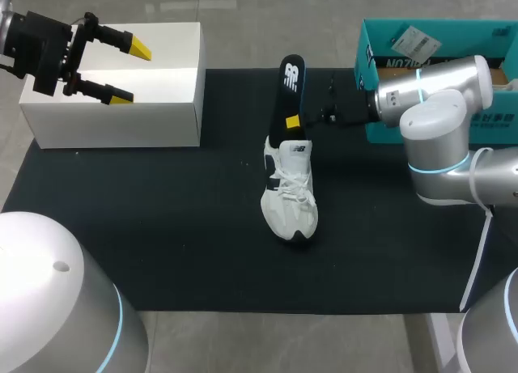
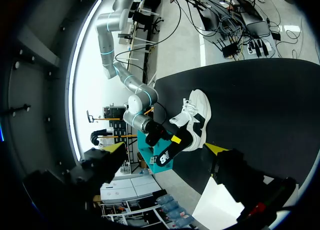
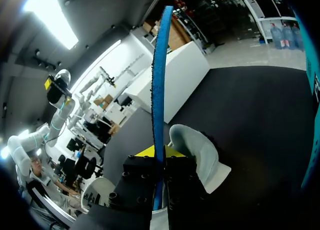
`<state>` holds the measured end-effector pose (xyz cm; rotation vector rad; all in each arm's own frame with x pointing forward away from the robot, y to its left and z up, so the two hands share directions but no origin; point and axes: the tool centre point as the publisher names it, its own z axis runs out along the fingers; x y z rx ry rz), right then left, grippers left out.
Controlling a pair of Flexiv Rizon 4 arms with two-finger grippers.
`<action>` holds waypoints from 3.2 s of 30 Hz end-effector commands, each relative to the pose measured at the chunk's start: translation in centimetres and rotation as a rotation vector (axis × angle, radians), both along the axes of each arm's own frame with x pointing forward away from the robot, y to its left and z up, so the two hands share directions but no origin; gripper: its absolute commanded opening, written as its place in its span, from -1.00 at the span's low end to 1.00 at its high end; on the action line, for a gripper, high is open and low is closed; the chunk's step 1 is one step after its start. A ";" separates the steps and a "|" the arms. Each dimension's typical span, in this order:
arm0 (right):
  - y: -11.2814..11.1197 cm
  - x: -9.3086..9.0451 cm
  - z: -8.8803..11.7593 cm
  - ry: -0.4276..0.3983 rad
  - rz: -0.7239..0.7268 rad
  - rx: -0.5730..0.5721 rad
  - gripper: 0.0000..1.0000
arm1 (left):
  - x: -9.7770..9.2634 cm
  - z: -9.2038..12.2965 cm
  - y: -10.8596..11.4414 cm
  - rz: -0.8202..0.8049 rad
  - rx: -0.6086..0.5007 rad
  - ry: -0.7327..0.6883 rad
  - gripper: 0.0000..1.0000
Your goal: Take the shoe out of the shoebox, open the shoe tongue, remove and reinsert the insole, then place the shoe into the shoebox
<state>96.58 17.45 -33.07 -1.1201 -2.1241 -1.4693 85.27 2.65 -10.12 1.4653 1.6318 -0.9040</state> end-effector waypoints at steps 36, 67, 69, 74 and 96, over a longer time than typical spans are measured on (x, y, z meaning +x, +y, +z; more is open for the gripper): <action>0.0 0.5 0.3 0.160 0.079 -0.112 -1.00 | 0.1 0.0 0.0 -0.003 0.004 0.001 1.00; -0.4 -0.4 0.4 0.245 0.111 -0.193 -1.00 | 0.1 0.0 0.0 -0.003 0.004 0.001 1.00; -0.4 -0.4 0.0 0.253 0.110 -0.189 -1.00 | 0.1 0.0 0.0 -0.003 0.004 0.001 1.00; -0.3 -0.7 -0.8 0.283 0.100 -0.191 -1.00 | 0.1 0.0 0.0 -0.003 0.004 0.001 1.00; 0.0 -6.3 -2.4 0.450 0.081 -0.175 -0.47 | 0.1 0.0 0.0 -0.003 0.004 0.001 1.00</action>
